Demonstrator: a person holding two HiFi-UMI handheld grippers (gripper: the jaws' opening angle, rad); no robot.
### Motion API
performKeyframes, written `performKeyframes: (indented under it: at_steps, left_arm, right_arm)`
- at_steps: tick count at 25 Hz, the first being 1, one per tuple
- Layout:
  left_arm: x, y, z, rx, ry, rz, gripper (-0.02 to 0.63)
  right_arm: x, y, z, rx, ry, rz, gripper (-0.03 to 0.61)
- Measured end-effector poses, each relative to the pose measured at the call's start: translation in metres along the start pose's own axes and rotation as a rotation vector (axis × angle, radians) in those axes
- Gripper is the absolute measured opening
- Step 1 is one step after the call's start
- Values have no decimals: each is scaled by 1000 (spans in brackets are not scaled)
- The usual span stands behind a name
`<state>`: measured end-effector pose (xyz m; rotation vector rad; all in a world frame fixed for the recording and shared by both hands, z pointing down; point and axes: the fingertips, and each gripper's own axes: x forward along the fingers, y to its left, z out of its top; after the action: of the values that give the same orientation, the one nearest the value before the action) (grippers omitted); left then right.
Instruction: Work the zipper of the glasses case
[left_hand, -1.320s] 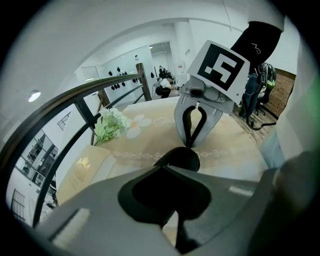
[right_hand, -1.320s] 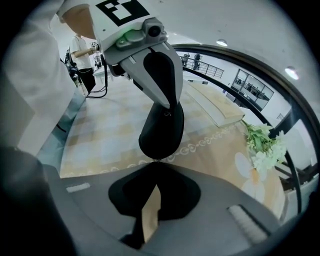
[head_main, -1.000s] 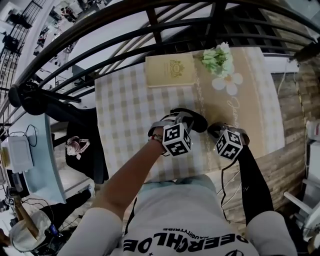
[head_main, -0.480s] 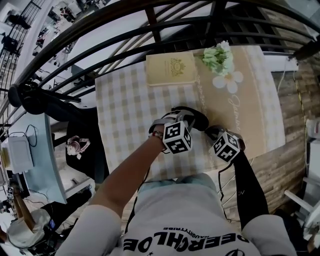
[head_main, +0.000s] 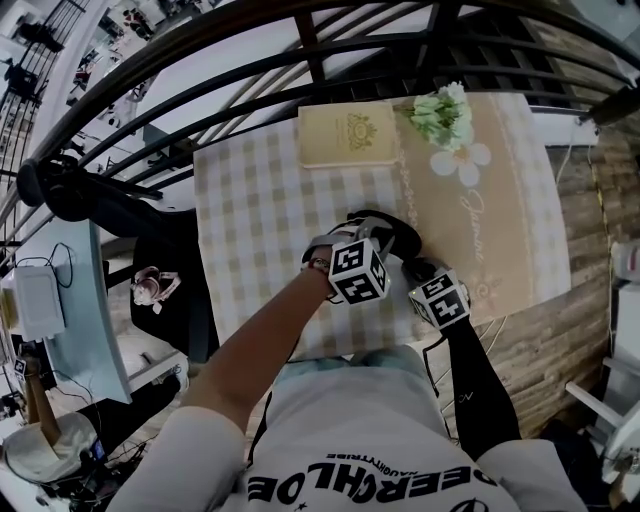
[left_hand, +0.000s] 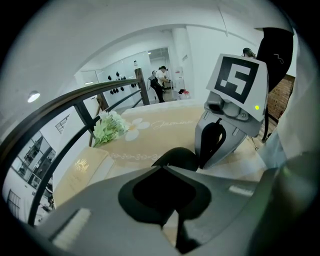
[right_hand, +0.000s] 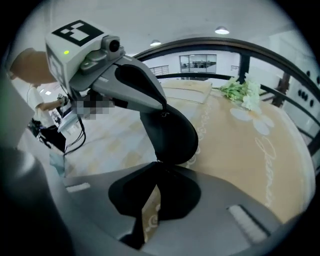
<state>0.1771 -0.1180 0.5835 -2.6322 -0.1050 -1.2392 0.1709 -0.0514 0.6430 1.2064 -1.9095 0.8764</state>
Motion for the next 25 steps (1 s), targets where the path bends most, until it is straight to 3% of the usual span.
performKeyframes:
  at_steps: [11,15,20,25]
  left_arm:
    - [2,4,1,-38,-4,15,6]
    - [0,7,2,-132,-33,34,8]
    - [-6,6,1,-193,-44,66,11]
    - [-30,20,6,-294,-115,153,11]
  right_arm:
    - [5,0,2,244,-65,-11,32]
    - [1,-2,2,224,-84,-54,37]
    - [-4,0,4,177,-106,-76,112]
    - [-12,-13,12,123,-133,-122,148]
